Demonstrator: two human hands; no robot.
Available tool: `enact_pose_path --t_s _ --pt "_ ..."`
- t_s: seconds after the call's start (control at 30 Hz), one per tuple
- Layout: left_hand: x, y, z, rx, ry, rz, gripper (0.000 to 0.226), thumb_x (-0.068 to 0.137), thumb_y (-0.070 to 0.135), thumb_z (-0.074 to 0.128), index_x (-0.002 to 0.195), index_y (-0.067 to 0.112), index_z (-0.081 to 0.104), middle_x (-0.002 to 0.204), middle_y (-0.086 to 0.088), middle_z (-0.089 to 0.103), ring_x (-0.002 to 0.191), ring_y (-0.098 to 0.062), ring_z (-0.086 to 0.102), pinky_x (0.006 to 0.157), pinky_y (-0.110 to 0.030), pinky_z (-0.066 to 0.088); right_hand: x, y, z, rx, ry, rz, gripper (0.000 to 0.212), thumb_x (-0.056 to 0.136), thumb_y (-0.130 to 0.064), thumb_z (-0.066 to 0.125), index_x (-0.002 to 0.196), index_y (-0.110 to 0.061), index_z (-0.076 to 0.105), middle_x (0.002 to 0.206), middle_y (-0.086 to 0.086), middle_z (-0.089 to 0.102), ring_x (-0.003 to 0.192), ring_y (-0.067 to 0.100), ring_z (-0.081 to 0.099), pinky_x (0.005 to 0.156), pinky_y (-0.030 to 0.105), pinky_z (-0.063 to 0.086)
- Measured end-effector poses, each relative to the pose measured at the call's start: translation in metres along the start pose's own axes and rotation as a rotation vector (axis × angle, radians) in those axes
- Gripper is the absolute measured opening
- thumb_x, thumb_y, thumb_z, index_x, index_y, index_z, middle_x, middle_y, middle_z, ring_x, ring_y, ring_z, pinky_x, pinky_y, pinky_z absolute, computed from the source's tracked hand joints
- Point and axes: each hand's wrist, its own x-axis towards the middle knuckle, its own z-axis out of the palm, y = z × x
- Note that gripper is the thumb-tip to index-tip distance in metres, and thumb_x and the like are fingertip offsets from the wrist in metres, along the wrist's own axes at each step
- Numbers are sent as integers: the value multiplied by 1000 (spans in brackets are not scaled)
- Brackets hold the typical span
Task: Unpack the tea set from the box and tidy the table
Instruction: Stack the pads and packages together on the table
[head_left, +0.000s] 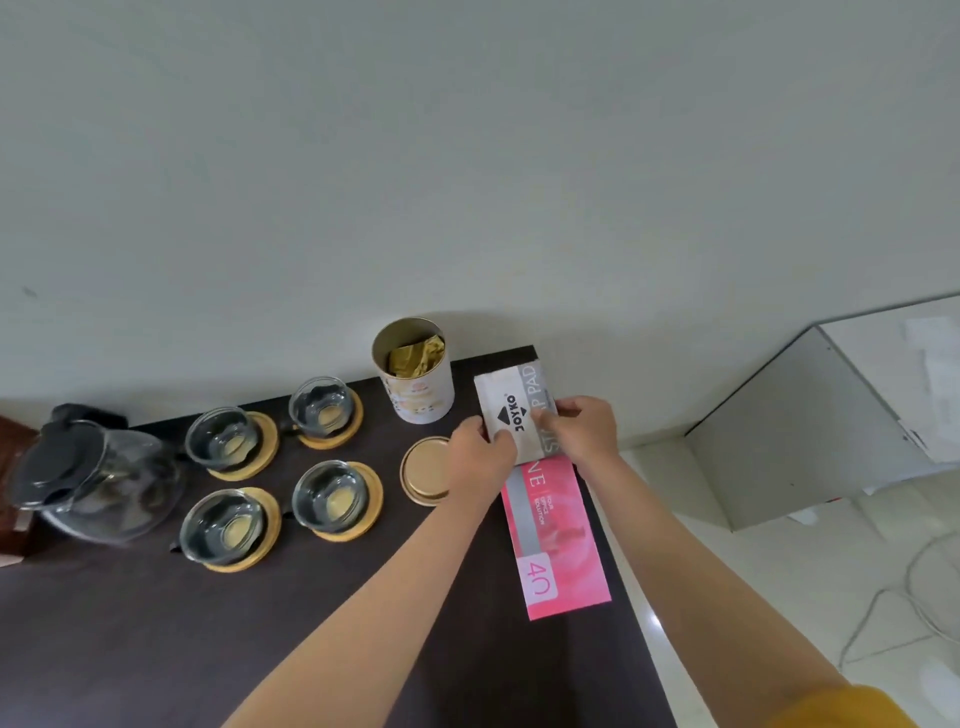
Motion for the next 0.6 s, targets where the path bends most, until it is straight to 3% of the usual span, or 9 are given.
enact_pose_path --t_s 0.1,0.2,0.3,0.37,0.53,0.6 --pt "30 7 5 21 49 13 8 86 11 51 87 6 58 88 -2 66 76 -15 61 55 -24 45 35 -6 6 -23 -10 -27 25 76 -21 80 94 -5 75 87 12 75 77 24 72 78 41 58" --pt "47 12 10 -13 62 21 8 85 7 51 88 6 58 85 -1 64 76 -13 60 54 -19 41 60 -12 12 -103 -37 -60 21 76 -22 78 84 -3 76 79 12 74 73 25 71 70 38 57" --pt "57 11 12 -43 56 31 16 83 0 47 93 4 59 87 -1 64 78 -13 59 53 -15 40 75 -16 16 -181 -69 -67 27 76 -24 78 61 -4 67 59 7 64 54 19 58 50 26 40" --pt "60 6 13 -32 37 34 24 83 -1 45 102 3 60 96 -3 66 83 -12 60 53 -12 41 80 -13 19 -216 -89 -58 36 76 -25 78 51 -11 56 50 3 53 45 14 47 47 25 32" --pt "61 -2 14 -24 3 52 38 81 -1 45 114 10 60 109 -3 67 99 -16 62 72 -22 49 84 -5 22 -248 -98 -68 43 78 -25 76 48 -14 47 48 1 47 45 14 44 46 26 31" --pt "61 -1 14 -22 -20 47 44 81 -3 45 120 12 58 112 -1 66 102 -16 60 77 -24 49 79 -5 24 -216 -50 -124 29 80 -23 74 56 -13 60 55 -1 56 50 12 50 49 28 39"
